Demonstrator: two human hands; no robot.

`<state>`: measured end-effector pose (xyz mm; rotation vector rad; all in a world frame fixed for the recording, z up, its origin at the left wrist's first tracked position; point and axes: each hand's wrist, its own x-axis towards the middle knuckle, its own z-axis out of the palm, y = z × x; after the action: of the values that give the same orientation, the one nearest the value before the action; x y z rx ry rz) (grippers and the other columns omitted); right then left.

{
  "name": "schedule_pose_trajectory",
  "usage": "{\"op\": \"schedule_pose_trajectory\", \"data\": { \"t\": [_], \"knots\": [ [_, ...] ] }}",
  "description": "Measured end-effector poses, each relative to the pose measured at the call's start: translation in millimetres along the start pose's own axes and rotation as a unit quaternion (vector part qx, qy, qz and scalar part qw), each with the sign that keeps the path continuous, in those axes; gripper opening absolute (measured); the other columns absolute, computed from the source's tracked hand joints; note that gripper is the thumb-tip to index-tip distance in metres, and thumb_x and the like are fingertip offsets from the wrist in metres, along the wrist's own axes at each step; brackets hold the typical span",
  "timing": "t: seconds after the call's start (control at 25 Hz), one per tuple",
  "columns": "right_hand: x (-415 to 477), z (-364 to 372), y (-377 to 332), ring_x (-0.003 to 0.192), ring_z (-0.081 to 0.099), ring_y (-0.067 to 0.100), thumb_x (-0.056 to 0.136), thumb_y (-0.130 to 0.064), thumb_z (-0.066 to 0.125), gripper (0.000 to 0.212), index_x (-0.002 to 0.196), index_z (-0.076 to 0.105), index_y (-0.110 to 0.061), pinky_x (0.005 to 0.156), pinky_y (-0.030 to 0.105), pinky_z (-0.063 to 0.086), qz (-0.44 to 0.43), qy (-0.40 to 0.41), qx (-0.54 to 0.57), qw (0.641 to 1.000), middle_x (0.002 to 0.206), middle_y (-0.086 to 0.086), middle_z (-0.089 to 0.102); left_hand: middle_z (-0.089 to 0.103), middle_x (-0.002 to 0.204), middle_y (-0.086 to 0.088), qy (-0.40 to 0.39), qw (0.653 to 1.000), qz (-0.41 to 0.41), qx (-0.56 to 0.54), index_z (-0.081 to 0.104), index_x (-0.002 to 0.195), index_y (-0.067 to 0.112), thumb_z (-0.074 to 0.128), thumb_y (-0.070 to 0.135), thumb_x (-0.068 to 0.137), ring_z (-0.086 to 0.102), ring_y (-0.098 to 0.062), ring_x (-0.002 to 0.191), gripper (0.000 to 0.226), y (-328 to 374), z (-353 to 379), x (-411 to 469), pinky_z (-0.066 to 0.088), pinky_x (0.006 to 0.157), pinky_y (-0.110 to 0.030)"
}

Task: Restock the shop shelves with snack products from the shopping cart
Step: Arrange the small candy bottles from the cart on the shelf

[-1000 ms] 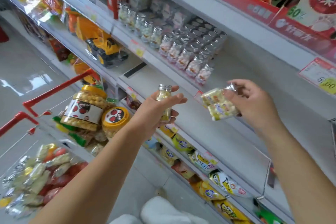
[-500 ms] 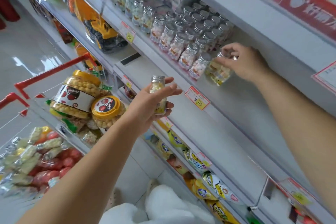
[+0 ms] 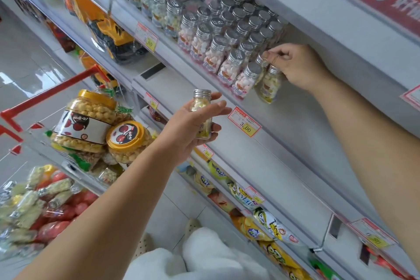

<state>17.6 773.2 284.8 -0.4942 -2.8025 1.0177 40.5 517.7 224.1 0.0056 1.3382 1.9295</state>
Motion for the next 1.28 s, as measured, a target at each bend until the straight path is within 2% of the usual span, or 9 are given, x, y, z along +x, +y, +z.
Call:
{"op": "schedule_pose_trajectory", "data": {
  "t": [0.12, 0.32, 0.56, 0.76, 0.88, 0.96, 1.12, 1.2, 1.28],
  "knots": [
    [-3, 2, 0, 0.041, 0.047, -0.008, 0.097, -0.034, 0.058, 0.020, 0.104, 0.064, -0.016, 0.047, 0.006, 0.033, 0.000, -0.002, -0.003, 1.000, 0.051, -0.012, 0.055, 0.076, 0.107, -0.001, -0.006, 1.000, -0.011, 0.003, 0.064, 0.118, 0.024, 0.076, 0.034, 0.070, 0.061, -0.009, 0.061, 0.051, 0, 2, 4, 0.053, 0.067, -0.026],
    [-12, -1, 17, 0.054, 0.048, -0.001, 0.098, -0.044, 0.052, 0.035, 0.105, 0.067, -0.014, 0.060, 0.022, 0.039, 0.023, 0.004, 0.021, 1.000, 0.067, -0.006, 0.053, 0.076, 0.106, -0.001, -0.008, 1.000, -0.023, 0.010, 0.064, 0.119, 0.024, 0.075, 0.030, 0.079, 0.061, -0.010, 0.061, 0.041, 0, 2, 6, 0.054, 0.068, -0.026],
    [-10, -1, 3, 0.090, 0.060, -0.002, 0.098, -0.052, 0.046, 0.034, 0.114, 0.065, -0.030, 0.076, 0.014, 0.044, 0.051, -0.019, 0.068, 0.996, 0.098, -0.014, 0.066, 0.075, 0.107, -0.003, -0.009, 1.000, -0.018, 0.006, 0.066, 0.114, 0.025, 0.075, 0.028, 0.081, 0.061, -0.010, 0.062, 0.035, 7, 4, 8, 0.053, 0.067, -0.027],
    [-3, 8, 1, 0.071, 0.058, -0.008, 0.098, -0.037, 0.054, 0.017, 0.089, 0.065, -0.028, 0.063, 0.014, 0.042, 0.052, -0.037, 0.092, 0.994, 0.084, -0.017, 0.064, 0.075, 0.109, -0.004, -0.012, 1.000, -0.022, 0.004, 0.066, 0.115, 0.024, 0.077, 0.032, 0.069, 0.061, -0.011, 0.062, 0.048, 4, 3, 6, 0.053, 0.066, -0.027],
    [-6, 9, 5, 0.084, 0.058, -0.006, 0.098, -0.047, 0.049, 0.026, 0.097, 0.066, -0.027, 0.071, 0.018, 0.043, 0.053, -0.038, 0.096, 0.993, 0.091, -0.019, 0.066, 0.076, 0.107, -0.003, -0.007, 1.000, -0.024, 0.001, 0.065, 0.115, 0.024, 0.076, 0.030, 0.075, 0.060, -0.010, 0.061, 0.041, 4, 2, 7, 0.054, 0.067, -0.026],
    [-9, 1, 9, 0.089, 0.064, 0.005, 0.095, -0.059, 0.044, 0.037, 0.098, 0.068, -0.030, 0.078, 0.026, 0.048, 0.068, -0.024, 0.107, 0.992, 0.098, -0.009, 0.070, 0.076, 0.105, -0.002, -0.009, 1.000, -0.022, 0.002, 0.065, 0.114, 0.024, 0.074, 0.028, 0.079, 0.060, -0.010, 0.061, 0.037, 4, 3, 7, 0.054, 0.068, -0.026],
    [-38, -23, 18, 0.083, 0.066, 0.020, 0.098, -0.045, 0.049, 0.025, 0.106, 0.065, -0.027, 0.082, 0.041, 0.054, 0.129, -0.082, 0.114, 0.982, 0.104, 0.005, 0.066, 0.076, 0.106, -0.002, -0.023, 0.999, -0.024, 0.007, 0.066, 0.115, 0.024, 0.074, 0.035, 0.074, 0.062, -0.010, 0.064, 0.043, 5, 2, 9, 0.054, 0.070, -0.028],
    [-54, -24, 22, 0.087, 0.067, 0.023, 0.097, -0.038, 0.054, 0.023, 0.113, 0.062, -0.024, 0.084, 0.041, 0.055, 0.146, -0.131, 0.115, 0.974, 0.106, 0.006, 0.067, 0.076, 0.107, -0.001, -0.028, 0.999, -0.028, 0.012, 0.064, 0.119, 0.025, 0.072, 0.037, 0.079, 0.063, -0.010, 0.066, 0.042, 5, 4, 11, 0.054, 0.070, -0.028],
    [-61, -20, 21, 0.081, 0.070, 0.019, 0.096, -0.030, 0.056, 0.022, 0.116, 0.059, -0.021, 0.079, 0.036, 0.058, 0.131, -0.116, 0.152, 0.973, 0.103, 0.005, 0.068, 0.076, 0.107, 0.000, -0.033, 0.999, -0.027, 0.019, 0.064, 0.121, 0.026, 0.069, 0.037, 0.085, 0.063, -0.010, 0.067, 0.038, 5, 6, 13, 0.054, 0.069, -0.027]
  ]
}}
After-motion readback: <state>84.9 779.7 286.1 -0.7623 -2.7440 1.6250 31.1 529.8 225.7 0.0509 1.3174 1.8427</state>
